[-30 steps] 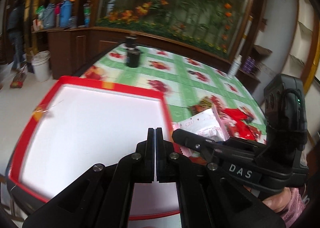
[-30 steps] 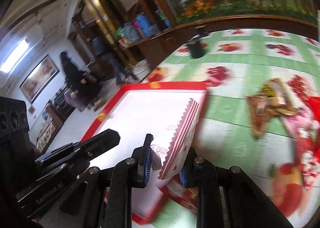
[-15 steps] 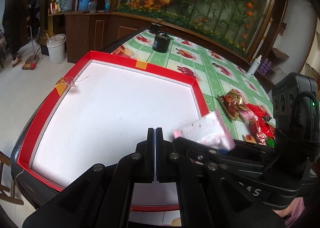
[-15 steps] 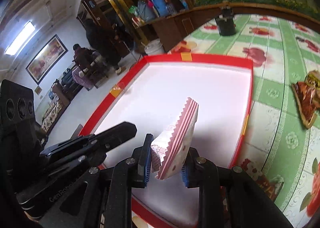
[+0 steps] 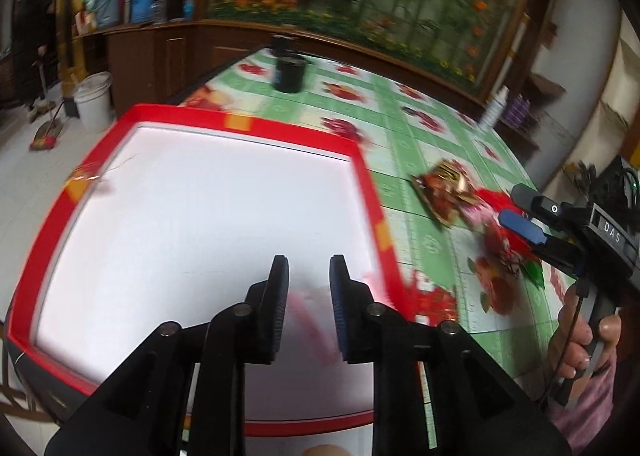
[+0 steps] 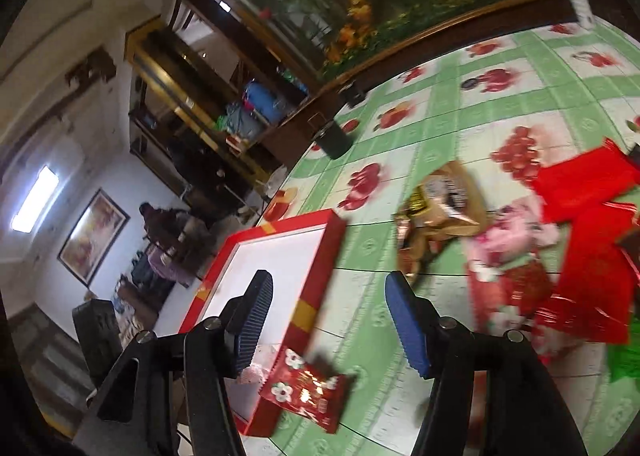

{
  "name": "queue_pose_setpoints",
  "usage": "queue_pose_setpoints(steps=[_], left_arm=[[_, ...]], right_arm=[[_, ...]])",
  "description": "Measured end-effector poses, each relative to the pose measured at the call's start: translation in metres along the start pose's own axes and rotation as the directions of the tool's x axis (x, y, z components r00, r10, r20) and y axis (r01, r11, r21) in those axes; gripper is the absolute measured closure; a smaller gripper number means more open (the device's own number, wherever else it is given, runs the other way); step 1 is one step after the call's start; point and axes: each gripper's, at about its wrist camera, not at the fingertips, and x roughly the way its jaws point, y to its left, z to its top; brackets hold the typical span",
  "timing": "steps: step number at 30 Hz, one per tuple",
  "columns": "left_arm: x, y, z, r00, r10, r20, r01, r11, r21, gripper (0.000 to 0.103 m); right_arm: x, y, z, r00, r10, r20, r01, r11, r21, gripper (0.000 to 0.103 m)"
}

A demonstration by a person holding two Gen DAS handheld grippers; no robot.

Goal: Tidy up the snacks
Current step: 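Lower the packets into the tray and open both tools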

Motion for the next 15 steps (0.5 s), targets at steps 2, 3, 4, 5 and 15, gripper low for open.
queue_pose_setpoints(steps=[2, 3, 4, 5, 15], left_arm=[[0.004, -0.006, 0.001, 1.0, -0.007, -0.011, 0.007, 1.0, 0.006, 0.084], [0.006, -0.007, 0.002, 1.0, -0.006, -0.016, 0.006, 1.0, 0.008, 0.084], [0.007, -0.007, 0.002, 1.0, 0.0, -0.02, 0.0, 1.0, 0.009, 0.084], [0.009, -0.006, 0.002, 1.0, 0.01, -0.029, -0.009, 1.0, 0.004, 0.084], [0.007, 0.018, 0.0, 0.999, 0.028, -0.038, -0.03, 0.998, -0.061, 0.084]], right_arm=[[0.002, -0.002, -0.004, 0.999, 0.011, -0.044, -0.012, 1.0, -0.008, 0.042], [0.008, 0.002, -0.006, 0.997, 0.008, -0.076, -0.011, 1.0, -0.029, 0.042], [0.017, 0.008, -0.011, 0.992, -0.009, -0.122, 0.001, 0.998, -0.067, 0.042], [0.031, 0.017, -0.018, 0.983, -0.047, -0.176, 0.026, 0.993, -0.118, 0.042], [0.085, 0.052, -0.059, 0.934, -0.2, -0.296, 0.084, 0.929, -0.361, 0.048]])
